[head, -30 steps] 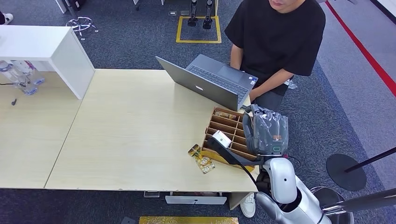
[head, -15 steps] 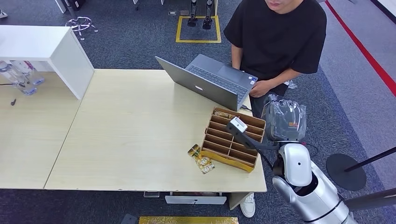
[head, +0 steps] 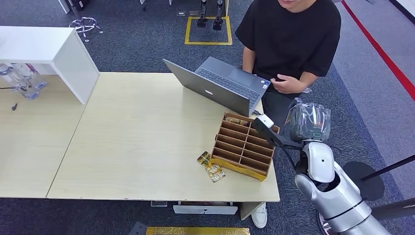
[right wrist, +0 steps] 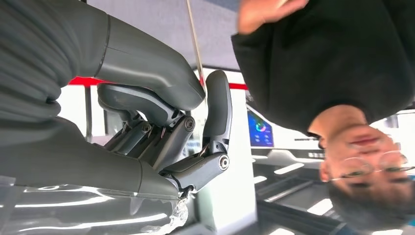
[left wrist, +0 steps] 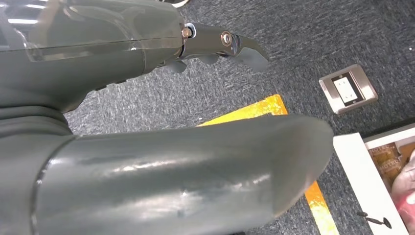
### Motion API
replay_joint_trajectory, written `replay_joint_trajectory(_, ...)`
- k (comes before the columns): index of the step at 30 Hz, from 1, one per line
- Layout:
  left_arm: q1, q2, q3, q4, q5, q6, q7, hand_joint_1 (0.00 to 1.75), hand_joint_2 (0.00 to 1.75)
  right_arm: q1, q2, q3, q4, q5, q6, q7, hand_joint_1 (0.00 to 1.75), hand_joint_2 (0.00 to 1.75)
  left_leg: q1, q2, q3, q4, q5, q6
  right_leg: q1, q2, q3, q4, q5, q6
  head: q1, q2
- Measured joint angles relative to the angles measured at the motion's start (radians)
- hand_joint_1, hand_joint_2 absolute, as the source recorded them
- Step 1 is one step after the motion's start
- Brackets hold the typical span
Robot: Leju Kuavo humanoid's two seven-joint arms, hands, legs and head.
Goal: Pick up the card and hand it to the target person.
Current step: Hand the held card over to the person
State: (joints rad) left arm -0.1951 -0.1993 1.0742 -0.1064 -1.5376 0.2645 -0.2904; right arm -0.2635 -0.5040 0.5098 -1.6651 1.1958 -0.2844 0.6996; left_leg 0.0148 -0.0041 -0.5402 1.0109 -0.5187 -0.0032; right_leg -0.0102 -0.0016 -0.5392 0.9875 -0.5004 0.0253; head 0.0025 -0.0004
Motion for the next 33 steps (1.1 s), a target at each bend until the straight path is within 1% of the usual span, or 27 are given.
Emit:
replay_joint_trajectory(4,-0.001,-0.001,-0.008,0.000,0.000,0.000,0.000,0.00,0.00,0.002,0.005,-0.031,0.034,-0.097,-0.099,0.000,1.75,1.75,0.000,0.000,0.000,0.000,0.000,0.000,0.000,0.000,0.000,0.000,0.000,0.000,0.000,0.000)
replay_joint_trajectory(8,0.000,-0.001,-0.011,0.000,0.000,0.001,0.000,0.00,0.00,0.007,0.013,-0.059,0.060,-0.213,-0.280,0.000,1.75,1.75,0.000,0.000,0.000,0.000,0.000,0.000,0.000,0.000,0.000,0.000,0.000,0.000,0.000,0.000)
replay_joint_trajectory(11,0.000,0.000,-0.015,0.000,0.000,0.001,0.001,0.00,0.00,0.011,0.017,-0.074,0.076,-0.224,-0.373,-0.008,1.75,1.75,0.000,0.000,0.000,0.000,0.000,0.000,0.000,0.000,0.000,0.000,0.000,0.000,0.000,0.000)
replay_joint_trajectory(14,0.000,0.000,-0.019,0.000,0.000,0.001,0.002,0.00,0.00,0.021,0.025,-0.100,0.082,-0.179,-0.405,-0.040,1.75,1.75,0.000,0.000,0.000,0.000,0.000,0.000,0.000,0.000,0.000,0.000,0.000,0.000,0.000,0.000)
replay_joint_trajectory(19,-0.001,0.000,-0.025,0.000,0.000,0.001,0.004,0.00,0.00,0.047,0.056,-0.164,0.084,-0.092,-0.409,-0.102,1.74,1.75,0.000,0.000,0.000,0.000,0.000,0.000,0.000,0.000,0.000,0.000,0.000,0.000,0.000,0.000)
replay_joint_trajectory(20,-0.001,0.000,-0.026,0.000,0.000,0.001,0.004,0.00,0.00,0.052,0.062,-0.176,0.084,-0.078,-0.409,-0.109,1.70,1.75,0.000,0.000,0.000,0.000,0.000,0.000,0.000,0.000,0.000,0.000,0.000,0.000,0.000,0.000)
replay_joint_trajectory(21,-0.001,0.000,-0.026,0.000,0.000,0.001,0.004,0.00,0.00,0.055,0.067,-0.185,0.085,-0.068,-0.409,-0.111,1.62,1.75,0.000,0.000,0.000,0.000,0.000,0.000,0.000,0.000,0.000,0.000,0.000,0.000,0.000,0.000)
replay_joint_trajectory(23,-0.001,0.000,-0.026,0.000,0.000,0.001,0.004,0.00,0.00,0.062,0.073,-0.199,0.088,-0.054,-0.409,-0.104,1.41,1.75,0.000,0.000,0.000,0.000,0.000,0.000,0.000,0.000,0.000,0.000,0.000,0.000,0.000,0.000)
replay_joint_trajectory(24,-0.001,0.000,-0.027,0.000,0.000,0.001,0.005,0.00,0.00,0.064,0.075,-0.202,0.091,-0.047,-0.409,-0.094,1.35,1.75,0.000,0.000,0.000,0.000,0.000,0.000,0.000,0.000,0.000,0.000,0.000,0.000,0.000,0.000)
replay_joint_trajectory(26,-0.001,0.000,-0.027,0.000,0.000,0.000,0.008,0.00,0.00,0.068,0.077,-0.204,0.098,-0.034,-0.409,-0.067,0.75,1.75,0.000,0.000,0.000,0.000,0.000,0.000,0.000,0.000,0.000,0.000,0.000,0.000,0.000,0.000)
replay_joint_trajectory(28,-0.001,0.000,-0.028,0.000,0.000,0.000,0.010,0.00,0.00,0.070,0.077,-0.202,0.108,-0.027,-0.405,-0.040,0.07,1.75,0.000,0.000,0.000,0.000,0.000,0.000,0.000,0.000,0.000,0.000,0.000,0.000,0.000,0.000)
replay_joint_trajectory(29,-0.001,0.000,-0.029,0.000,0.000,0.000,0.010,0.00,0.00,0.070,0.077,-0.201,0.113,-0.027,-0.399,-0.030,0.00,1.31,0.000,0.000,0.000,0.000,0.000,0.000,0.000,0.000,0.000,0.000,0.000,0.000,0.000,0.000)
replay_joint_trajectory(32,-0.001,0.000,-0.034,0.000,0.000,-0.002,0.010,0.00,0.00,0.070,0.074,-0.195,0.127,-0.046,-0.359,-0.009,0.00,0.00,0.000,0.000,0.000,0.000,0.000,0.000,0.000,0.000,0.000,0.000,0.000,0.000,0.000,0.000)
replay_joint_trajectory(33,-0.001,0.000,-0.035,0.000,0.000,-0.002,0.010,0.00,0.00,0.070,0.072,-0.192,0.132,-0.057,-0.341,-0.006,0.00,0.00,0.000,0.000,0.000,0.000,0.000,0.000,0.000,0.000,0.000,0.000,0.000,0.000,0.000,0.000)
